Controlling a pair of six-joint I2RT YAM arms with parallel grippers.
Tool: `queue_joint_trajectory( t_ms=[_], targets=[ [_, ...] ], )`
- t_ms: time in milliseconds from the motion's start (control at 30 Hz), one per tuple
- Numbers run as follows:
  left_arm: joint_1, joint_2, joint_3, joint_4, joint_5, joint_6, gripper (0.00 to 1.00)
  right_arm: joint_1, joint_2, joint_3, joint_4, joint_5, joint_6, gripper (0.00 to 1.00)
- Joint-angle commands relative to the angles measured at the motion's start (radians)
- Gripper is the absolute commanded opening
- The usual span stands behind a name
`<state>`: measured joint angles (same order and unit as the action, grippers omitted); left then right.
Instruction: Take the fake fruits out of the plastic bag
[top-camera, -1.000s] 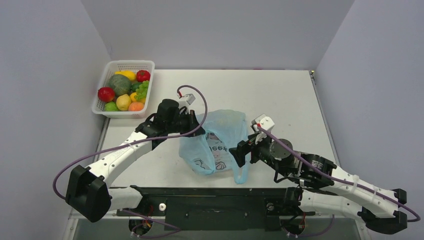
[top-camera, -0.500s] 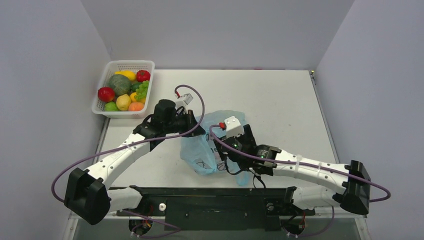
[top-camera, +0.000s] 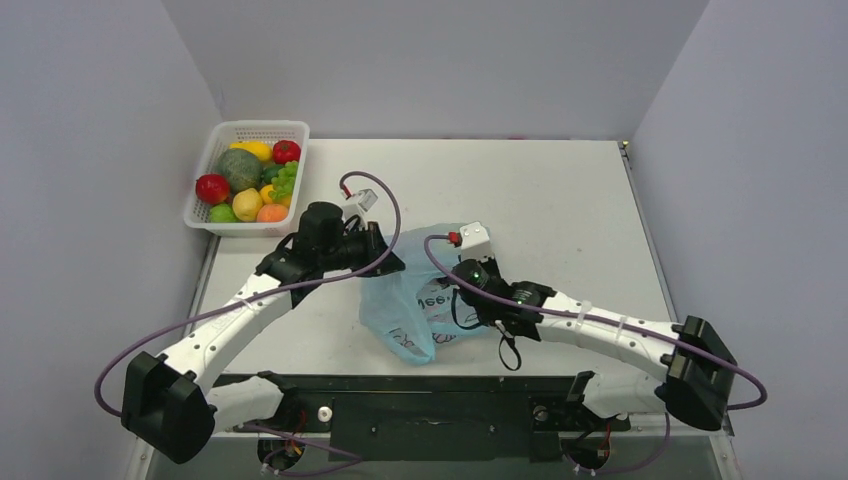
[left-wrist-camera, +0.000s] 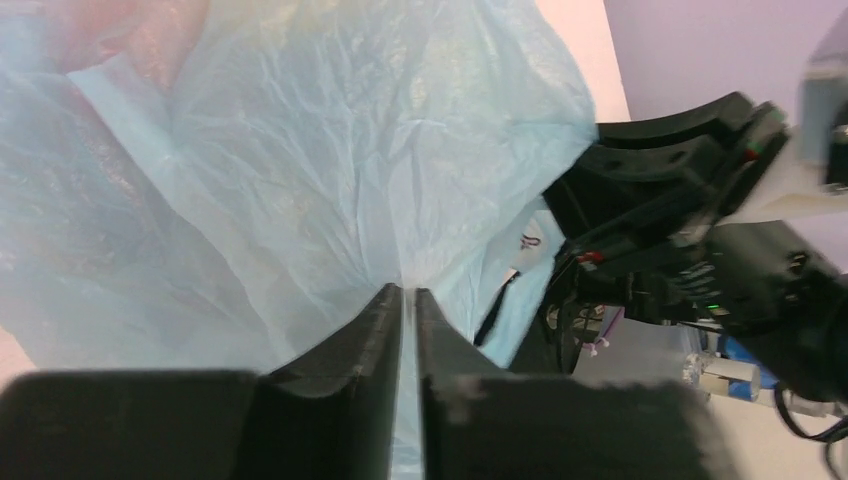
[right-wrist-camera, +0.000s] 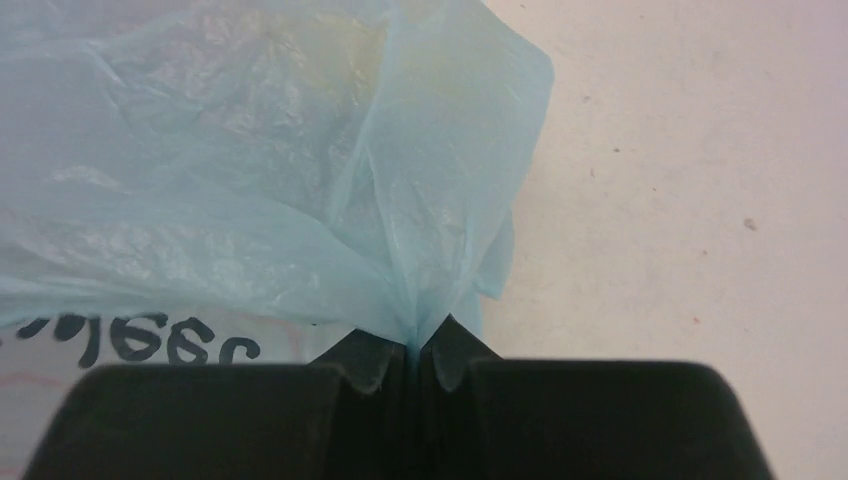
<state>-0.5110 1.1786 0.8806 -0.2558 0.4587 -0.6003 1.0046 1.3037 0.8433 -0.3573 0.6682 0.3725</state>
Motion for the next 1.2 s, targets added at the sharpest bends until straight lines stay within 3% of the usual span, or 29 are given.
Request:
queue_joint_trajectory(
  t_ms=[0, 133, 233, 367, 567, 767, 833, 1067, 1167],
  targets=[
    [0.003, -0.086, 0.025, -0.09, -0.059, -0.013, 0.16, -0.004, -0.129, -0.021, 0.091, -0.183, -0.007, 0.0],
    [-0.082, -0.173, 0.056, -0.202, -0.199, -0.019, 0.32, -0.006, -0.143, -0.018, 0.095, -0.285, 0.047, 0.0],
    [-0.206, -0.197, 0.105, -0.321, -0.371, -0.041, 0.37, -0.008, -0.123, -0.002, 0.087, -0.312, 0.064, 0.0],
    [-0.437, -0.197, 0.138, -0.441, -0.72, -0.134, 0.43, -0.023, -0.115, 0.015, 0.084, -0.37, 0.076, 0.0],
    [-0.656, -0.145, 0.081, -0.534, -0.969, -0.293, 0.48, -0.038, -0.137, 0.014, 0.081, -0.411, 0.069, 0.0],
    [-0.65, -0.037, 0.126, -0.629, -1.045, -0.35, 0.5, -0.06, -0.19, -0.002, 0.074, -0.451, 0.046, 0.0],
    [-0.62, -0.005, 0.115, -0.569, -1.005, -0.318, 0.51, -0.067, -0.209, -0.009, 0.074, -0.477, 0.043, 0.0],
    [-0.524, -0.028, -0.03, -0.134, -0.751, -0.26, 0.54, -0.075, -0.243, -0.024, 0.083, -0.531, 0.051, 0.0],
    [-0.515, -0.012, -0.052, -0.085, -0.729, -0.272, 0.54, -0.076, -0.253, -0.04, 0.1, -0.551, 0.059, 0.0]
  ],
)
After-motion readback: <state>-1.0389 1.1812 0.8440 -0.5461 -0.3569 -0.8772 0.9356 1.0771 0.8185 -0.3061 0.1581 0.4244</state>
